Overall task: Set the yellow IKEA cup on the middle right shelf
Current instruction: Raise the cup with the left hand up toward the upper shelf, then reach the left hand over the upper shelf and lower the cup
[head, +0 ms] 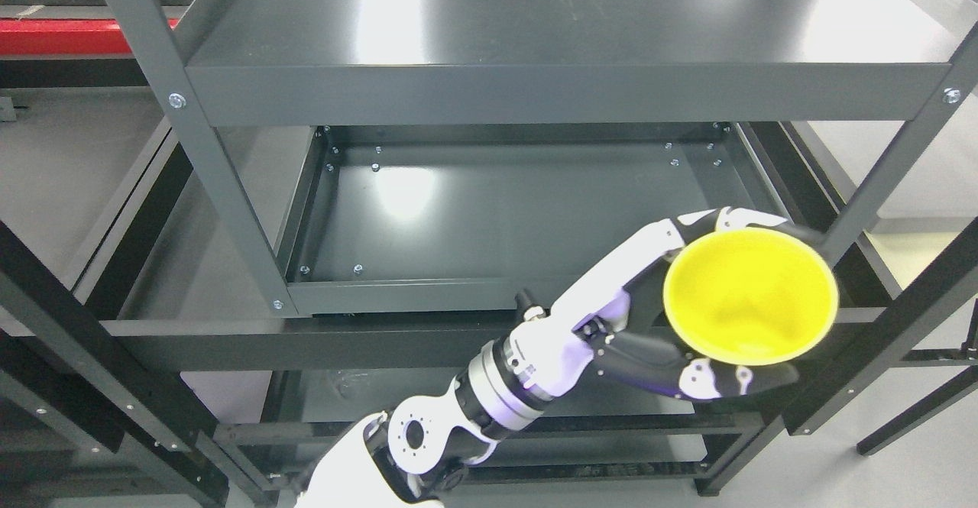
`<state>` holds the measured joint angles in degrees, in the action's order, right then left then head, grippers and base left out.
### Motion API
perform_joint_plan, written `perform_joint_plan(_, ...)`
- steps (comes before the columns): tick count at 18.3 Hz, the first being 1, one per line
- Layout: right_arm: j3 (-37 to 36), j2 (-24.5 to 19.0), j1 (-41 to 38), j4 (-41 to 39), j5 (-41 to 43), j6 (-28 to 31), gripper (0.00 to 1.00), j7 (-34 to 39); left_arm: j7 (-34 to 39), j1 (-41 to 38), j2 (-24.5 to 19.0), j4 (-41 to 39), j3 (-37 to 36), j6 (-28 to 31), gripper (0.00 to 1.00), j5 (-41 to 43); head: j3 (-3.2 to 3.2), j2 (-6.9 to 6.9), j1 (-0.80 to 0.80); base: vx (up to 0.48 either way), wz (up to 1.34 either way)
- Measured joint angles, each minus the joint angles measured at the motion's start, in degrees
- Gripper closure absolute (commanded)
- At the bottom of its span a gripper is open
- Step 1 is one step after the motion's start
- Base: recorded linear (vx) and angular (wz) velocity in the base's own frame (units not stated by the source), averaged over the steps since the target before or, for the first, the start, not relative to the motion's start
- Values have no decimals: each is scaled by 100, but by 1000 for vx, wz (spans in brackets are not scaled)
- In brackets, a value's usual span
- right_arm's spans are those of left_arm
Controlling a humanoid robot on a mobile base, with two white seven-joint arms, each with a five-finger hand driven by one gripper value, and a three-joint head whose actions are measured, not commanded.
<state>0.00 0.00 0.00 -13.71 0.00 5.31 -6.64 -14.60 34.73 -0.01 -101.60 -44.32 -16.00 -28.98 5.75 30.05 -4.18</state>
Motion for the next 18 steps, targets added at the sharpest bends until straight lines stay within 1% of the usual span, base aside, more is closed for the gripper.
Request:
perform_joint_plan(4, 0, 0, 0, 0, 0, 0, 1, 0, 9, 551, 0, 0, -56, -10, 100, -447, 0, 0, 0, 0, 0)
perform_joint_plan(9, 0, 0, 0, 0, 0, 0, 1, 0, 66, 1366, 1, -2, 152, 4, 100, -1051, 0, 0, 0, 0, 0)
perform_joint_plan(11, 0, 0, 0, 0, 0, 0, 1, 0, 366, 1589, 1, -3, 315, 383, 100, -1210, 0, 0, 0, 0, 0)
perform_joint_plan(15, 0, 0, 0, 0, 0, 0, 1, 0, 1666, 1880, 1, 2, 770, 1344, 100, -1396, 0, 0, 0, 0, 0)
perform_joint_plan(17, 0, 0, 0, 0, 0, 0, 1, 0, 2194, 1988, 1, 7, 1006, 1811, 100, -1437, 0, 0, 0, 0, 0)
perform_joint_plan(18, 0, 0, 0, 0, 0, 0, 1, 0, 2536, 2054, 1, 10, 1140, 2125, 100, -1453, 0, 0, 0, 0, 0)
